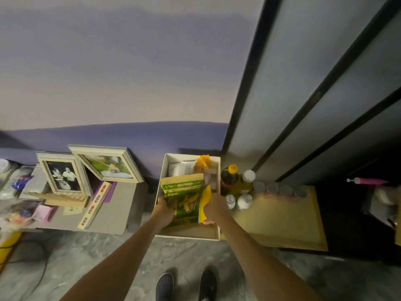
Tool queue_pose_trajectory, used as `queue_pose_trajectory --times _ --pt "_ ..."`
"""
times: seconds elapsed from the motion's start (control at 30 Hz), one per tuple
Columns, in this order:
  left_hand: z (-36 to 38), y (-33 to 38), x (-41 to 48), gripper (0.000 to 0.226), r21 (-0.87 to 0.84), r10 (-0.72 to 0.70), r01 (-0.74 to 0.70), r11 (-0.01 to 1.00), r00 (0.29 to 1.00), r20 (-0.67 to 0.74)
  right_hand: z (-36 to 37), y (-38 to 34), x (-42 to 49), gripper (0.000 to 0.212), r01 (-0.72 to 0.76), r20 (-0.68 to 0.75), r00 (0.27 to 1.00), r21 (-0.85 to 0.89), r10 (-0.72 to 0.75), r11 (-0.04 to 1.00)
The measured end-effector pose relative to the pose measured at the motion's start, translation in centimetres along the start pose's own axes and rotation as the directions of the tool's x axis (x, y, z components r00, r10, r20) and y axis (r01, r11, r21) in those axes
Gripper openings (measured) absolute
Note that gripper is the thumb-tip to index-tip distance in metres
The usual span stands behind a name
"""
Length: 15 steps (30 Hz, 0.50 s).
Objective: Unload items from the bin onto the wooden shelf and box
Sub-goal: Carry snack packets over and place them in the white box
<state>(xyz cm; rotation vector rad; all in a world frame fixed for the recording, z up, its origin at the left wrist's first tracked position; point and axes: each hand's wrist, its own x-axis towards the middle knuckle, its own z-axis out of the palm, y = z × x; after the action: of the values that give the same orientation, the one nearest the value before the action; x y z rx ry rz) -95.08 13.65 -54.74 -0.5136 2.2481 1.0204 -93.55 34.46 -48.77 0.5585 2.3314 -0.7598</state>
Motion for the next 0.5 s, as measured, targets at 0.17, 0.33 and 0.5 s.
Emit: queue_pose_trajectory --times 0.17,0.33,0.5 --pt "-1.1 2.1 -2.2 0.045 -0.050 0.101 -0.107 0.993 0.988 -0.115 -1.2 0.5 -1.8 0.028 0.034 -0.047 0.998 0.018 -0.033 0.999" --pt "-5.1 4.4 -5.2 0.058 0.124 0.365 -0.347 0.930 0.914 -0.177 -1.8 0.7 -3.5 0.052 0.168 -0.210 0.965 0.042 -0.156 0.985" --pt "-10.7 7.2 -8.5 0.080 0.472 0.634 -0.520 0.712 0.765 -0.115 -6.2 -3.4 -11.3 0.078 0.223 -0.474 0.837 -0.163 -0.274 0.961"
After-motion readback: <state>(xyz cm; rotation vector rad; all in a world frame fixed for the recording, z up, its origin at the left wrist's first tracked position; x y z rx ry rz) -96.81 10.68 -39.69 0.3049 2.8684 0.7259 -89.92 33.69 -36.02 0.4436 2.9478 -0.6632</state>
